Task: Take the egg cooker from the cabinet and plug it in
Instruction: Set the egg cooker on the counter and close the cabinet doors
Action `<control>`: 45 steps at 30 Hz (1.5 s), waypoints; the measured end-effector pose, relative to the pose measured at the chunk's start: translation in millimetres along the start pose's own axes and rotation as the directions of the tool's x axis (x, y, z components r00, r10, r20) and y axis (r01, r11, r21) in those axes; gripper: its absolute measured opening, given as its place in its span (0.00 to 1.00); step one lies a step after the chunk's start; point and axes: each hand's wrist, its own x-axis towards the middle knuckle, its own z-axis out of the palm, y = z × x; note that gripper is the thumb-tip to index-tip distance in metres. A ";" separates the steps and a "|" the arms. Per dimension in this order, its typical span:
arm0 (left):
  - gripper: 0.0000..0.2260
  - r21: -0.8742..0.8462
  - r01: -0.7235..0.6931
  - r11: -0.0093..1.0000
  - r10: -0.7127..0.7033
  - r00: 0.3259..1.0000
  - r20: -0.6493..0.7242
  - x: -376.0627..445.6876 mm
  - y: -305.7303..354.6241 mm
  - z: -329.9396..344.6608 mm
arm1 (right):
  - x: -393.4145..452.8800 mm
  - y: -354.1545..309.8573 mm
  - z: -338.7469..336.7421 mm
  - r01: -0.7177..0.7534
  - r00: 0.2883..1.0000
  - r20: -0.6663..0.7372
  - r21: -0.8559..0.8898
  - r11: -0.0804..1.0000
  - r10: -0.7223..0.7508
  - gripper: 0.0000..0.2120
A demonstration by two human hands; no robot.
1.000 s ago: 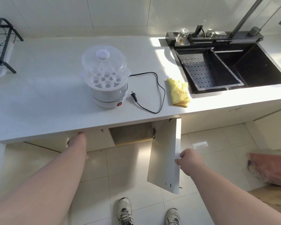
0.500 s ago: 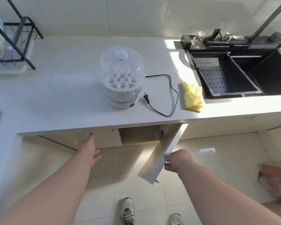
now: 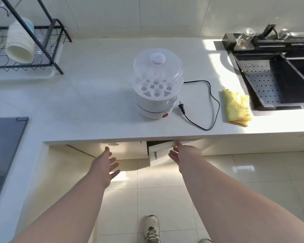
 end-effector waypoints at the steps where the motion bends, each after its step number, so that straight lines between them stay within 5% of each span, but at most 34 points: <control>1: 0.21 -0.007 -0.003 1.000 0.003 1.000 0.001 1.4 2.5 0.1 | -0.1 -3.2 5.3 -0.012 1.000 0.015 0.036 0.999 0.012 0.08; 17: 0.22 0.113 -0.029 0.993 0.029 1.000 0.003 -25.9 7.1 -0.4 | -27.6 -1.5 -2.0 0.053 0.994 0.097 0.002 0.999 -0.053 0.05; 34: 0.16 0.091 -0.311 0.946 0.295 0.943 0.154 -113.6 71.1 22.3 | -110.3 -55.3 -41.3 0.426 0.897 0.240 -0.246 0.871 -0.371 0.10; 40: 0.23 0.073 -0.373 0.925 0.358 0.919 0.163 -132.6 107.5 35.6 | -117.4 -90.5 -35.1 0.542 0.840 0.226 -0.357 0.761 -0.493 0.09; 45: 0.25 0.040 -0.367 0.930 0.358 0.923 0.140 -131.7 128.2 57.9 | -98.4 -107.3 -23.0 0.590 0.771 0.267 -0.643 0.489 -0.579 0.09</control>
